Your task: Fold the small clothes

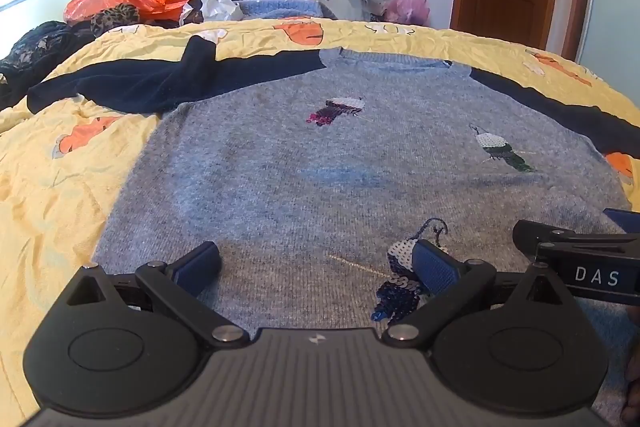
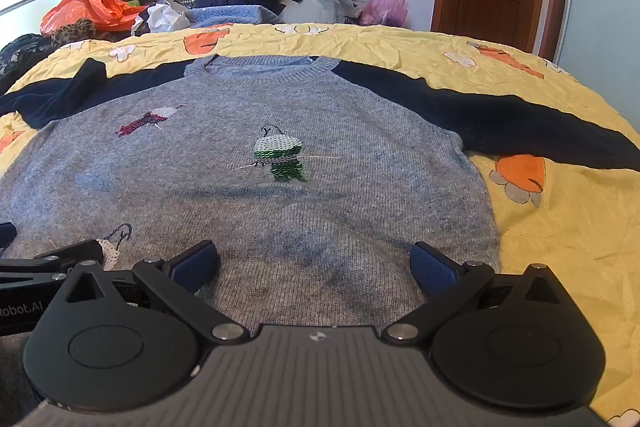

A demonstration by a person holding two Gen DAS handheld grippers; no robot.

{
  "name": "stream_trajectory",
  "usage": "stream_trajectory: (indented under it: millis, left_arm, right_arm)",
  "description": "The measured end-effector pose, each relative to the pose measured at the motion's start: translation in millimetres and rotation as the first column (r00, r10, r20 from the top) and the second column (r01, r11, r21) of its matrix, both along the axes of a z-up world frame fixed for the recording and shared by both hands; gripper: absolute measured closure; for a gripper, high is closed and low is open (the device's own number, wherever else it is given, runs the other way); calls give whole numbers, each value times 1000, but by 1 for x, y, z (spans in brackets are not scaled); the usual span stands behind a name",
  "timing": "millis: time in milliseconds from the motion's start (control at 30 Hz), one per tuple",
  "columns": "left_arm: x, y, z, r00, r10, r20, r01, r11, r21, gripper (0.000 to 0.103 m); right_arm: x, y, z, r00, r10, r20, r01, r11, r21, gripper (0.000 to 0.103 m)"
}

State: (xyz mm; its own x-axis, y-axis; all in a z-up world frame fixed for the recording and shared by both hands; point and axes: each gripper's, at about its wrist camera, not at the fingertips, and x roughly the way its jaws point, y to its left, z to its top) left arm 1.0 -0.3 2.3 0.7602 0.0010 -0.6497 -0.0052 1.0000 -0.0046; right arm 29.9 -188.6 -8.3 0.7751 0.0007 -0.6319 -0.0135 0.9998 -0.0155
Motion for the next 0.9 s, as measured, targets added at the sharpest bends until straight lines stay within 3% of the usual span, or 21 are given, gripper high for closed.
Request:
stream_trajectory:
  millis: [900]
  left_arm:
    - [4, 0, 0, 1000, -2, -4, 2, 1000, 0, 0]
  right_arm:
    - [0, 0, 0, 1000, 0, 0, 0, 1000, -1, 0]
